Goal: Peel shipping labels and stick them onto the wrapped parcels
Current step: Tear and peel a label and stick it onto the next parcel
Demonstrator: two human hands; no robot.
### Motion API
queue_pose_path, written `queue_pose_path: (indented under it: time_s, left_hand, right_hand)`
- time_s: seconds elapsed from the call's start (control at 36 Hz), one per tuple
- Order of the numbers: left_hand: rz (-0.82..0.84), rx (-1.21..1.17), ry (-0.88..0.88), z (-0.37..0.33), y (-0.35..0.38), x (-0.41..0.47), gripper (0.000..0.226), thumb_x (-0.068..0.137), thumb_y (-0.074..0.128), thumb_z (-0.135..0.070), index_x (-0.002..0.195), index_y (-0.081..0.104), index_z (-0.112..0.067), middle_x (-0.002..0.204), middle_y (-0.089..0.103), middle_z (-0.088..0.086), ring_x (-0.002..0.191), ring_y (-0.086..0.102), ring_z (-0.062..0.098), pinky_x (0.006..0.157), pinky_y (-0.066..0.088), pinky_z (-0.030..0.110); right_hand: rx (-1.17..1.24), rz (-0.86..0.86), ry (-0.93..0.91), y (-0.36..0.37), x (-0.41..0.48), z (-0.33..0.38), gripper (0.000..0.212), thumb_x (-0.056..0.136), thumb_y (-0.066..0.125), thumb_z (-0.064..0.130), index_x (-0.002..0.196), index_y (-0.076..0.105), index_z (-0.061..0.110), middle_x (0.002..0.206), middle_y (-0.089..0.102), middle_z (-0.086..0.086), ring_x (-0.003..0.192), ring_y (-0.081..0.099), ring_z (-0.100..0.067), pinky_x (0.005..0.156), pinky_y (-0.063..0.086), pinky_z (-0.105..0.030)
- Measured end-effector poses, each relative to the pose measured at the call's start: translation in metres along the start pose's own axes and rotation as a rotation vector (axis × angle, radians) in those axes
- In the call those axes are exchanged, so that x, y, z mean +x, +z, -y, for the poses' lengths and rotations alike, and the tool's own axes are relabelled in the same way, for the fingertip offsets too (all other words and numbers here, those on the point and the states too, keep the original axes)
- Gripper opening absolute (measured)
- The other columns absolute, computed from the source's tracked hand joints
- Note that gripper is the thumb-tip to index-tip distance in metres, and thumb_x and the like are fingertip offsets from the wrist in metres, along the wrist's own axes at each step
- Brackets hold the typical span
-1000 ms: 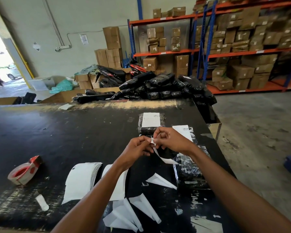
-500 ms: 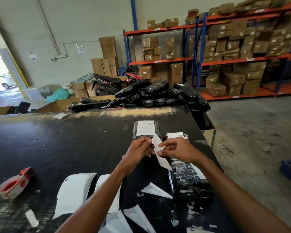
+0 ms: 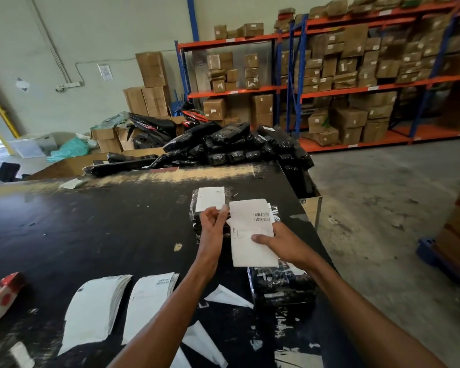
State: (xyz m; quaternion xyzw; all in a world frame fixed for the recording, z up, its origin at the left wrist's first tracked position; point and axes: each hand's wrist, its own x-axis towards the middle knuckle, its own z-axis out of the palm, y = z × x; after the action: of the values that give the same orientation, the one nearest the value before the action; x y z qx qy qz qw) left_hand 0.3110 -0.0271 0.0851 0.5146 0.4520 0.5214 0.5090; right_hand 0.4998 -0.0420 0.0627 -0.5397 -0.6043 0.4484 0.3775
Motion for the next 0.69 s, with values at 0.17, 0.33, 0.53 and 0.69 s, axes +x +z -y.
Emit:
queue_pose_path:
  time_s: [0.17, 0.33, 0.53, 0.69]
  left_hand:
    - [0.126, -0.012, -0.144, 0.030, 0.015, -0.011, 0.027, 0.093, 0.070, -0.017, 0.118, 0.069, -0.006, 0.106, 0.078, 0.009, 0.101, 0.075, 0.026, 0.094, 0.058, 0.046]
    - [0.047, 0.152, -0.202, 0.055, 0.033, -0.006, 0.023, 0.091, 0.073, -0.019, 0.110, 0.072, -0.005, 0.095, 0.080, 0.004, 0.087, 0.077, 0.018, 0.081, 0.063, 0.039]
    - [-0.011, 0.325, -0.244, 0.083, 0.045, -0.004, 0.013, 0.090, 0.074, -0.027, 0.088, 0.075, -0.014, 0.085, 0.079, 0.001, 0.083, 0.076, 0.017, 0.076, 0.061, 0.036]
    - [-0.077, 0.476, -0.199, 0.101, 0.050, 0.006, 0.047, 0.086, 0.070, -0.049, 0.075, 0.062, -0.004, 0.067, 0.066, 0.010, 0.061, 0.058, 0.019, 0.056, 0.049, 0.038]
  right_hand:
    - [0.179, 0.054, 0.053, -0.022, -0.012, -0.009, 0.032, 0.096, 0.067, 0.018, 0.128, 0.065, 0.017, 0.118, 0.075, 0.002, 0.102, 0.074, -0.017, 0.081, 0.058, -0.030]
    - [0.085, -0.032, 0.151, -0.043, -0.019, -0.032, 0.018, 0.097, 0.065, 0.018, 0.113, 0.071, 0.010, 0.107, 0.078, -0.004, 0.095, 0.075, -0.019, 0.075, 0.062, -0.036]
    - [-0.184, -0.237, 0.226, -0.051, -0.015, -0.063, 0.019, 0.092, 0.072, 0.021, 0.080, 0.077, 0.006, 0.073, 0.077, -0.006, 0.069, 0.073, -0.025, 0.069, 0.058, -0.040]
    - [-0.266, -0.294, 0.233, -0.053, -0.011, -0.071, 0.030, 0.093, 0.069, 0.020, 0.074, 0.073, -0.003, 0.059, 0.073, -0.008, 0.051, 0.070, -0.011, 0.066, 0.062, -0.037]
